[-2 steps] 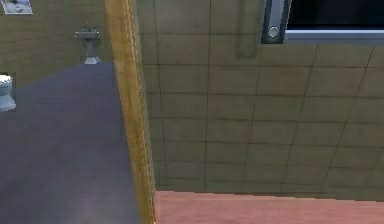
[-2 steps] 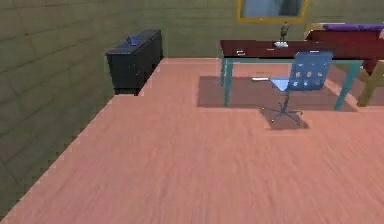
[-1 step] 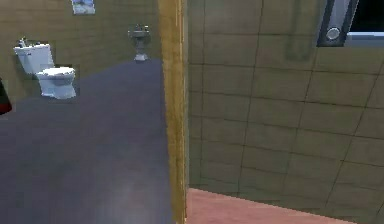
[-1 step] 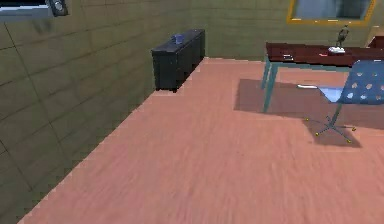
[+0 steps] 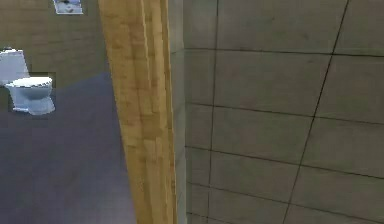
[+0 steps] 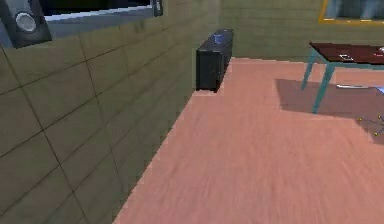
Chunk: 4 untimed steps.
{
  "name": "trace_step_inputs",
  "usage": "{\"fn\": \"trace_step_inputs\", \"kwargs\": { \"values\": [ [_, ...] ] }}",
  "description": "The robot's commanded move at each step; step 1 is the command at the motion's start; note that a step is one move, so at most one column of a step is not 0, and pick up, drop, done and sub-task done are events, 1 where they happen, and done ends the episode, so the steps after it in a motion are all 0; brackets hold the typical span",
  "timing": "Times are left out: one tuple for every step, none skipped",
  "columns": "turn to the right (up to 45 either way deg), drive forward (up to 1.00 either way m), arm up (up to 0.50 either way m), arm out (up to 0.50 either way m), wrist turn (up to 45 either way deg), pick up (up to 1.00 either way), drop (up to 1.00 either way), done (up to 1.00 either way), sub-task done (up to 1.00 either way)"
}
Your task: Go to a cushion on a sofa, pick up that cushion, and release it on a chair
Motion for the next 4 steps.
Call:
{"fn": "trace_step_inputs", "kwargs": {
  "values": [
    [-45.0,0.0,0.0,0.0,0.0,0.0,0.0,0.0,0.0],
    [-24.0,0.0,0.0,0.0,0.0,0.0,0.0,0.0,0.0],
    [0.0,0.75,0.0,0.0,0.0,0.0,0.0,0.0,0.0],
    [6.0,0.0,0.0,0.0,0.0,0.0,0.0,0.0,0.0]
  ]
}}
